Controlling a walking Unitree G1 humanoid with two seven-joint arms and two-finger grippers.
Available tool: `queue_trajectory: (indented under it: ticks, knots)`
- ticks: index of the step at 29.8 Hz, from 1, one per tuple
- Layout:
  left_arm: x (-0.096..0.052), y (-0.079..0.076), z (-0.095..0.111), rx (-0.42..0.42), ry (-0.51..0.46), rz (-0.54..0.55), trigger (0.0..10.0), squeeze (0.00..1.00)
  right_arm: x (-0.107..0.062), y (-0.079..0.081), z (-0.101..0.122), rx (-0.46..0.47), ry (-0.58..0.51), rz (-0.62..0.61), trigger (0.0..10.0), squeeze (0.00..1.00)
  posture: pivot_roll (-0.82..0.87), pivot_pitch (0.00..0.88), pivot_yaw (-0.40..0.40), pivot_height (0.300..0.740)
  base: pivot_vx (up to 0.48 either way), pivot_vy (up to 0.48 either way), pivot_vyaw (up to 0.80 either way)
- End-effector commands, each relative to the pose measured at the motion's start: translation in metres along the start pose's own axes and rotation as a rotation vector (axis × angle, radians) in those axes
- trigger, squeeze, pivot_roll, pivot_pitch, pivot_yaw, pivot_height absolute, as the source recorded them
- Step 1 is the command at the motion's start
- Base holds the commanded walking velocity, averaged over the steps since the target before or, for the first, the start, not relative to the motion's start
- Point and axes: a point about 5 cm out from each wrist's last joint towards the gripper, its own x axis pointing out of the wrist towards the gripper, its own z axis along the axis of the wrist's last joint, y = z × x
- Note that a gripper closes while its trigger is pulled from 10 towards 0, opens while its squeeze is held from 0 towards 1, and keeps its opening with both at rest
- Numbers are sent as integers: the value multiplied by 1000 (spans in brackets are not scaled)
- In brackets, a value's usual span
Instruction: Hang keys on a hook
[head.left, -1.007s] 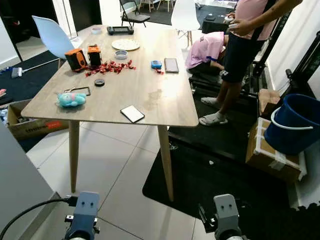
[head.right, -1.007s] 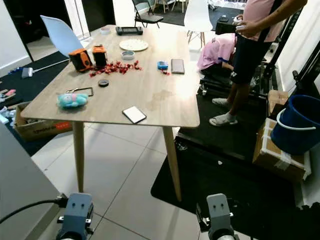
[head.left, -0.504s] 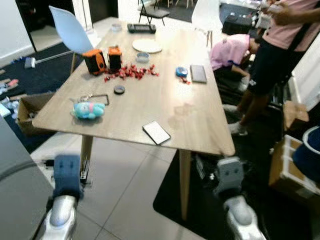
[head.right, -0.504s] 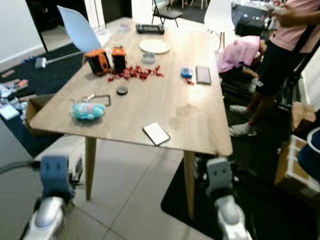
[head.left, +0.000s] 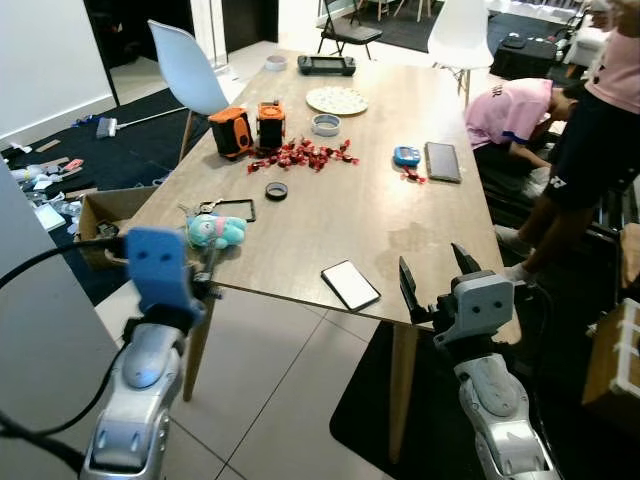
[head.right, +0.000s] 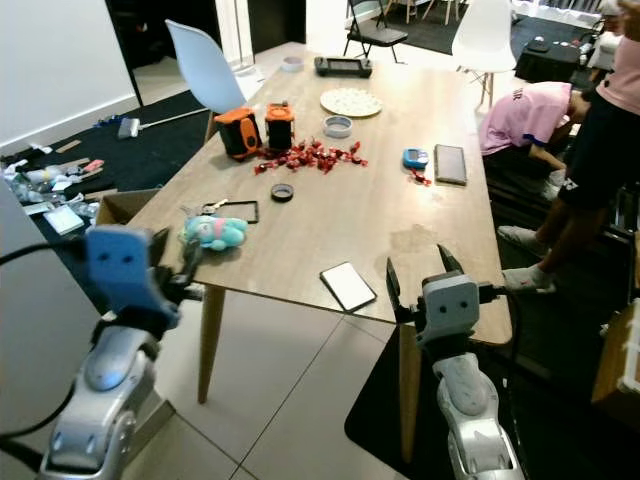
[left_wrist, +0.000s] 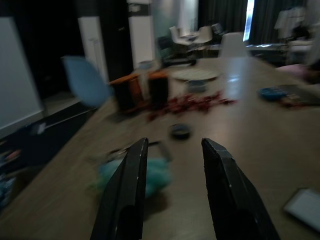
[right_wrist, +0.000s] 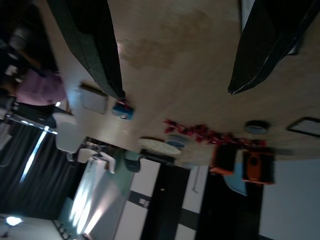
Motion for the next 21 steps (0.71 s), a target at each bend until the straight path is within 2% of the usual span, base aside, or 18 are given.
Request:
queue_trajectory:
  ticks: [1,3,9,21]
  knots:
    - [0,-8,2,20,-2,-28,10000,0,-4,-4,0,-4,15,-10,10000,0,117,155,-23,740,0,0,0]
    - [2,-14,6,26,-13,-53,10000,0,-5,-3,1,-3,22,-6,10000,0,116,155,-22,740,161,0,0]
    - [1,-25,11,45,-25,-105,10000,0,-5,2,2,6,42,4,10000,0,117,157,-24,740,442,-80,0]
    - [0,-28,15,45,-30,-103,10000,0,-4,4,3,11,61,14,10000,0,122,160,-27,740,295,-375,0]
